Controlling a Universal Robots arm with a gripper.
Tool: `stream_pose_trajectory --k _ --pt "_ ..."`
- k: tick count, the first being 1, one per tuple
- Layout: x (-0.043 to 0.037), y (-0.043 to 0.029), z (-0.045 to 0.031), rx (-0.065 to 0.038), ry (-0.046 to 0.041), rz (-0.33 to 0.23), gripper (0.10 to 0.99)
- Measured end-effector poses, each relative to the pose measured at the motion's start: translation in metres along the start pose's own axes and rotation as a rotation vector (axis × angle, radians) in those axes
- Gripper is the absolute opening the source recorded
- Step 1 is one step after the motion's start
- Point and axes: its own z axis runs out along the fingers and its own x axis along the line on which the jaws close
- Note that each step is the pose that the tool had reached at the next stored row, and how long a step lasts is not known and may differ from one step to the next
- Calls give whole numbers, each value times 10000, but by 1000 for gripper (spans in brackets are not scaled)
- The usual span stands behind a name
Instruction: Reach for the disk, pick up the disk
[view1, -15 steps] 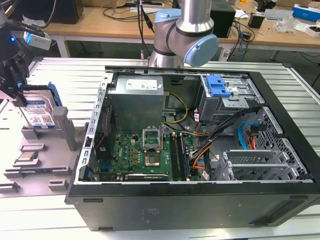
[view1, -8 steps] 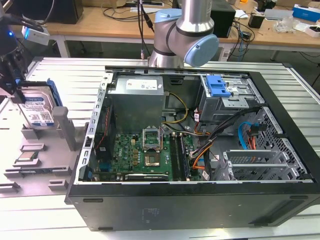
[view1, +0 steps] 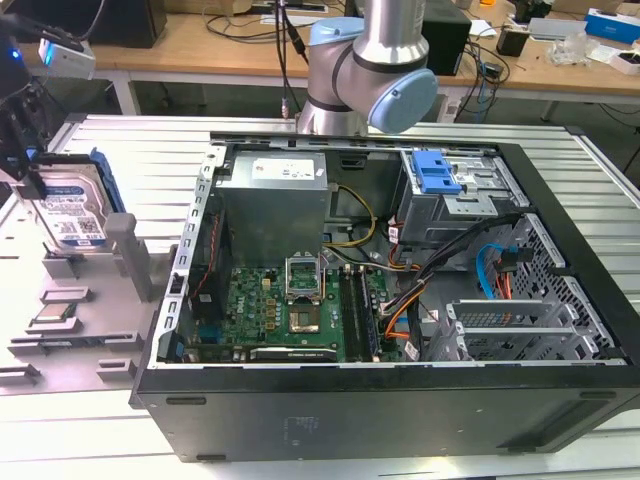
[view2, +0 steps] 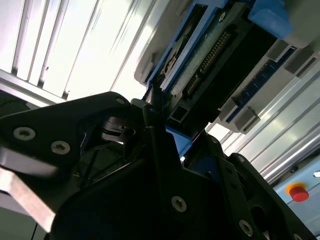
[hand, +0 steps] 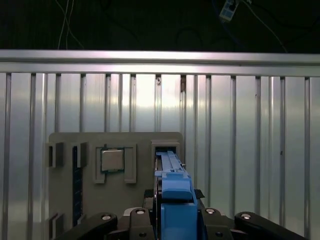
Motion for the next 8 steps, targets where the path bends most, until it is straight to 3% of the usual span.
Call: stream_pose_trajectory --k 8 --pt "3 -4 -172 0 0 0 365"
